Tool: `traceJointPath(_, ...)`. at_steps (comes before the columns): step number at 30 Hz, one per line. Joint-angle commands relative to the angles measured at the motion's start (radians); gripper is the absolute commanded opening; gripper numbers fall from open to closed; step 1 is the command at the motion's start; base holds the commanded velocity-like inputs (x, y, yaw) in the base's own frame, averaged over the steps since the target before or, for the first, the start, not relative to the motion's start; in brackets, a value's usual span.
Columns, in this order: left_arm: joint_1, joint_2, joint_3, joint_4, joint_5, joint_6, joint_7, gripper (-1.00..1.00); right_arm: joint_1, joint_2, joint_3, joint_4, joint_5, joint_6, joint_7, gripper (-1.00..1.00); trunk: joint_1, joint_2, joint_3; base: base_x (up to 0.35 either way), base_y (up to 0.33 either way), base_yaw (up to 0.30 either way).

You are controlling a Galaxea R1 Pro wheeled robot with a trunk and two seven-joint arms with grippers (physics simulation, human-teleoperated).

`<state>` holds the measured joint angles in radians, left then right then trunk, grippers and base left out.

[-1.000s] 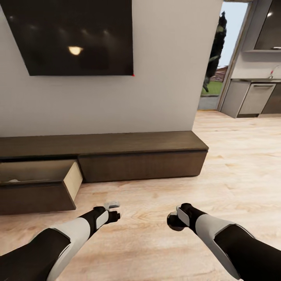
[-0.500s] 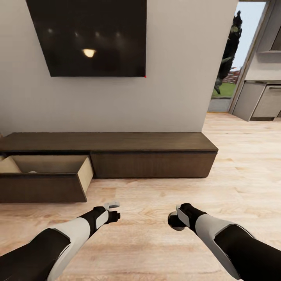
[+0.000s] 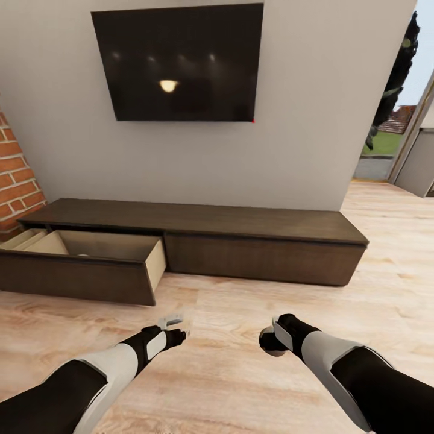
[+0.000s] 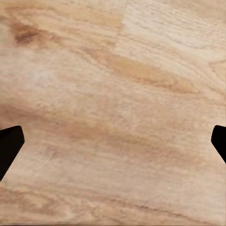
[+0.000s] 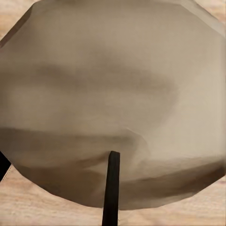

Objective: Place each of the two pumpkins and all three candles from the living room inside a cabinet in the living room (use any cabinet), then make sure every cabinet is closed, and position the cauldron so it is next to a table in the living room.

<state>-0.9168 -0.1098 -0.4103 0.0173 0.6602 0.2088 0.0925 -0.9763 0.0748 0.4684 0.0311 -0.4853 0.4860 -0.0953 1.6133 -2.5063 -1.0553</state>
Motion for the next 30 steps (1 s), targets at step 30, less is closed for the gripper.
traceJointPath(30,0.007,-0.001,-0.007,0.001,0.012,-0.002,0.006,1.0,-0.001,0.002,0.007,0.001,-0.009,0.002,-0.004,-1.0,0.0,0.0,0.022,-0.012,0.045,0.258)
